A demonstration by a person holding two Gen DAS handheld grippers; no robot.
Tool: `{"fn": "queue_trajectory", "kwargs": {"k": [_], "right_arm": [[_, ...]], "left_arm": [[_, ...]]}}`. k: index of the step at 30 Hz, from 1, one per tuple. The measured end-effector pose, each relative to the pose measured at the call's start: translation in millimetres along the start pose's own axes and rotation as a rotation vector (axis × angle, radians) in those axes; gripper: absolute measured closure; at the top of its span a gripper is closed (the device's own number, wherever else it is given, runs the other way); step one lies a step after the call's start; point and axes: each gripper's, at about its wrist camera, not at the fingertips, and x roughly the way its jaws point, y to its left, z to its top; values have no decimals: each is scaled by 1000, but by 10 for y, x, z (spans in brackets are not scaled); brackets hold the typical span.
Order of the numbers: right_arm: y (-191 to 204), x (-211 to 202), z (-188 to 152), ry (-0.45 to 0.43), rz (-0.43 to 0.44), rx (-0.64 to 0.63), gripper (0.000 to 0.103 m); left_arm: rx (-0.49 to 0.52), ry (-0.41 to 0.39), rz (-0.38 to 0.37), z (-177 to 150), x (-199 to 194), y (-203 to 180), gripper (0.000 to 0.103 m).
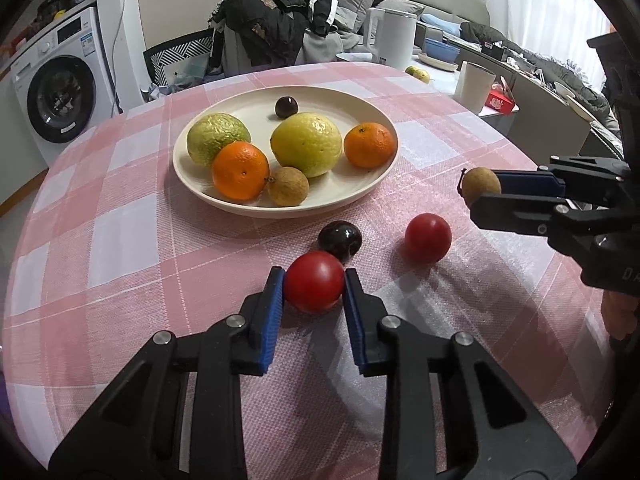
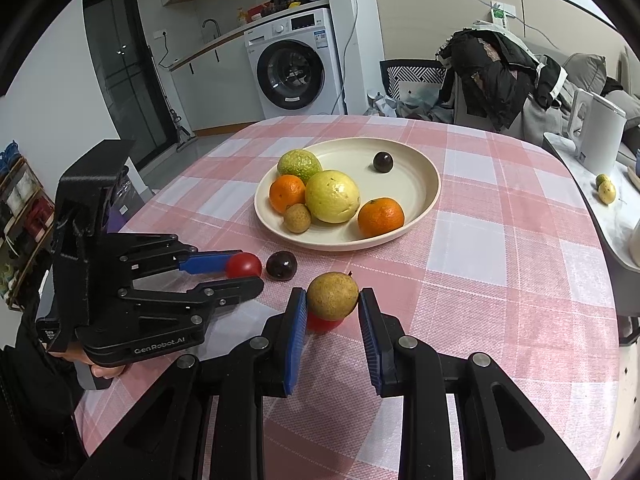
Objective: Organize fruits
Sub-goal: 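Lift and carry the tomato and tan fruit over the cream plate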
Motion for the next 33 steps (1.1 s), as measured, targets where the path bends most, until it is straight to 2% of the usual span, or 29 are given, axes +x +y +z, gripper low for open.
{"fn": "queue_trajectory", "kwargs": {"k": [19, 33], "right_arm": [[-12, -13, 5, -41, 4, 11, 75], [-211, -30, 148, -102, -9, 120, 75]], "left_arm": [[-49, -104, 8, 76, -379, 107, 77], [-89, -162, 14, 235, -513, 274, 77]]}}
